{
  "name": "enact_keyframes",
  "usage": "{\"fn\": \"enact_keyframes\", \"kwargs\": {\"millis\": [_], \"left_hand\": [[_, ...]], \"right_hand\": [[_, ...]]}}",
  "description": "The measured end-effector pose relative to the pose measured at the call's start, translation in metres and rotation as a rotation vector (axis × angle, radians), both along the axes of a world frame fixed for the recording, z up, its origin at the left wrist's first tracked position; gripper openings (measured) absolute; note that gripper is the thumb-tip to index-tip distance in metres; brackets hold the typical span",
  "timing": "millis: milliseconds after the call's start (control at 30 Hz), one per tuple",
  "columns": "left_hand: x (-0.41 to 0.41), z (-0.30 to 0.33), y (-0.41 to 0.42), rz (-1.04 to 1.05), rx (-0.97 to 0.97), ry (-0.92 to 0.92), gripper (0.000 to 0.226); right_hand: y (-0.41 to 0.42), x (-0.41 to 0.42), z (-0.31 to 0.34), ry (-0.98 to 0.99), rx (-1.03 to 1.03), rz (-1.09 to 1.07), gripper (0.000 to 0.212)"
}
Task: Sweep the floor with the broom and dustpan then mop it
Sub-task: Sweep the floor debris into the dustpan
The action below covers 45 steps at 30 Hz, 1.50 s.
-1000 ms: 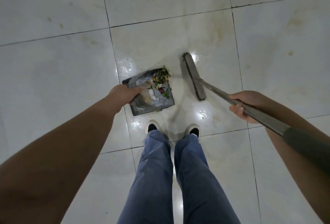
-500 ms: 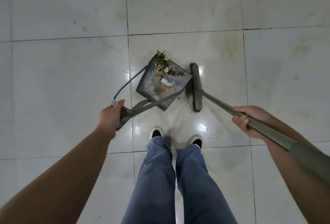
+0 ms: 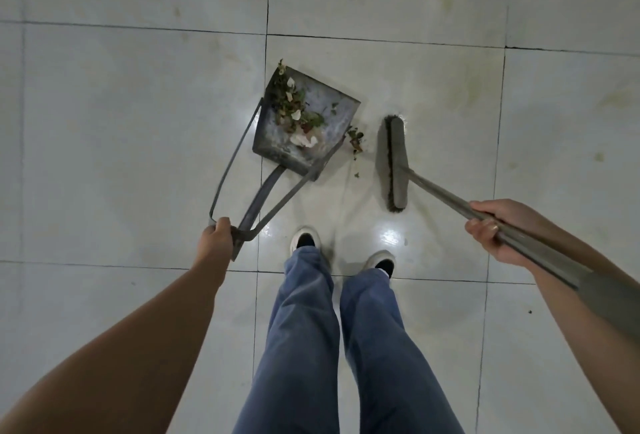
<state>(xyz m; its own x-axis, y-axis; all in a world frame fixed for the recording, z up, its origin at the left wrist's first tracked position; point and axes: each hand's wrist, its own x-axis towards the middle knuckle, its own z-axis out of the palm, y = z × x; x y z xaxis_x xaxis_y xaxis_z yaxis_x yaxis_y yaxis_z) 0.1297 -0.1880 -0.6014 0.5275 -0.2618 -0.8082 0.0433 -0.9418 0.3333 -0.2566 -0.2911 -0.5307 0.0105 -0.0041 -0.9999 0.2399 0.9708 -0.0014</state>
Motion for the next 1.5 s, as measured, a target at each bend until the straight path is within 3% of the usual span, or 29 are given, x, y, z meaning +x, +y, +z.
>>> {"fn": "enact_keyframes", "kwargs": {"millis": [267,567,733,1033,1300,1500], "left_hand": [[0.002,0.001,0.010,-0.152,-0.043,0.000,0.041],[-0.016,0.010,-0.002,-0.240,-0.076,-0.077,0.034],[-0.020,0.017,-0.023,-0.558,-0.063,-0.098,0.046],[-0.050,0.027,-0.060,-0.403,-0.117,0.292,0.039],[-0.063,0.046,-0.070,0.186,-0.323,0.062,0.029],[-0.061,0.062,-0.047,0.199,-0.375,0.007,0.036]], "right_hand": [[-0.007,0.006,0.000,0.015,0.011,0.053,0.021],[-0.007,0.014,0.002,0.033,0.011,0.092,0.022],[-0.006,0.018,0.004,0.037,0.006,0.093,0.022],[-0.002,0.020,0.005,0.041,-0.002,0.100,0.024],[0.001,0.011,0.005,0.022,-0.017,0.052,0.023],[0.007,-0.003,0.002,-0.034,-0.021,-0.018,0.020]]}}
